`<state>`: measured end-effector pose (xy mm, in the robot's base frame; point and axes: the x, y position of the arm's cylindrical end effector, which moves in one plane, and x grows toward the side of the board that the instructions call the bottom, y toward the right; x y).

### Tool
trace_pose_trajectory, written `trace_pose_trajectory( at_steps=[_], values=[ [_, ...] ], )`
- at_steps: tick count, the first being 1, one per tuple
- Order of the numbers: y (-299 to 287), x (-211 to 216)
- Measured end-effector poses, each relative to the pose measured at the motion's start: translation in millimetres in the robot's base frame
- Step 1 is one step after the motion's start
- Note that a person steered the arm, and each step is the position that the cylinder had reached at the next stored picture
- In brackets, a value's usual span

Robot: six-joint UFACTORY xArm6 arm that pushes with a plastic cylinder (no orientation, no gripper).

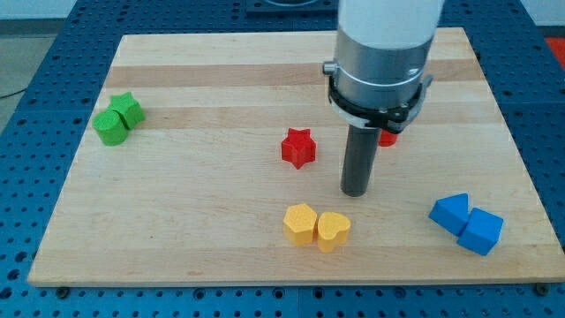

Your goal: Push the red circle towards bottom left

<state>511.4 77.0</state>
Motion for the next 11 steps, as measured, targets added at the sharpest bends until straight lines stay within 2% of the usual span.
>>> trace_pose_trajectory(
  at_steps=[2,6,11],
  values=[
    [-12.5,-74.1],
    [-148.4,-46.1],
    [-173.7,0.8]
  ],
)
